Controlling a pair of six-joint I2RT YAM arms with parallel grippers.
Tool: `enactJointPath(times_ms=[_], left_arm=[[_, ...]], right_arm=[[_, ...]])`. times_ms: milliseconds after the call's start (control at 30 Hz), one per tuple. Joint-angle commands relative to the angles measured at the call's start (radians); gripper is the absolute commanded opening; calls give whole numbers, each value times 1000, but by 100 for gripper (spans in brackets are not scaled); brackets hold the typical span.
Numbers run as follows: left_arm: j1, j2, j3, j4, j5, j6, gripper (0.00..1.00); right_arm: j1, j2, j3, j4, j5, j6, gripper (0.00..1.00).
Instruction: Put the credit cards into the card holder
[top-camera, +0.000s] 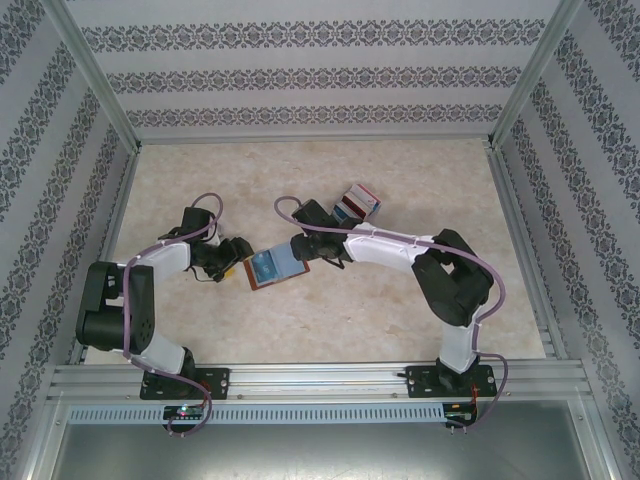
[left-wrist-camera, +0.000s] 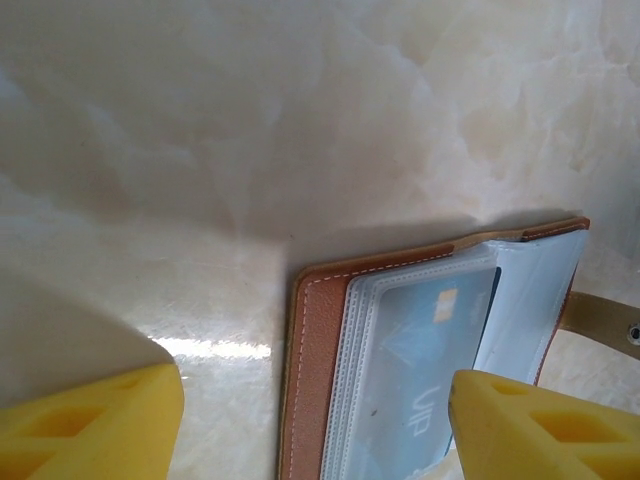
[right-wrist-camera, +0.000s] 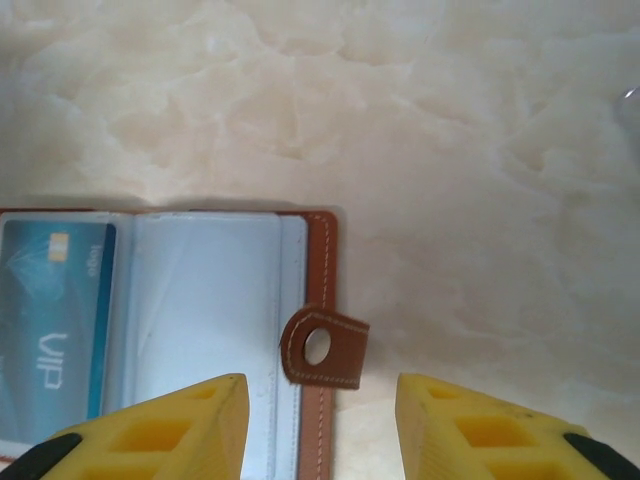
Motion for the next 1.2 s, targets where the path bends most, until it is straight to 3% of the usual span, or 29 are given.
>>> enactJointPath(times_ms=[0, 300, 500, 800, 1167], left_arm=[[-18, 26, -12, 47, 39, -15, 71], [-38, 59, -21, 109, 75, -45, 70], [-44, 113, -4, 173, 166, -63, 70], [-54, 62, 16, 166, 187, -55, 67], [-91, -72, 23, 160, 161, -110, 65]], right_arm=[[5, 47, 46, -54, 61, -42, 44], [-12, 102, 67, -24, 47, -16, 18], [-16, 136, 58, 34, -98, 35, 5], [-11, 139, 21, 128, -222, 99, 3], [-4, 157, 10, 210, -281, 147, 3]])
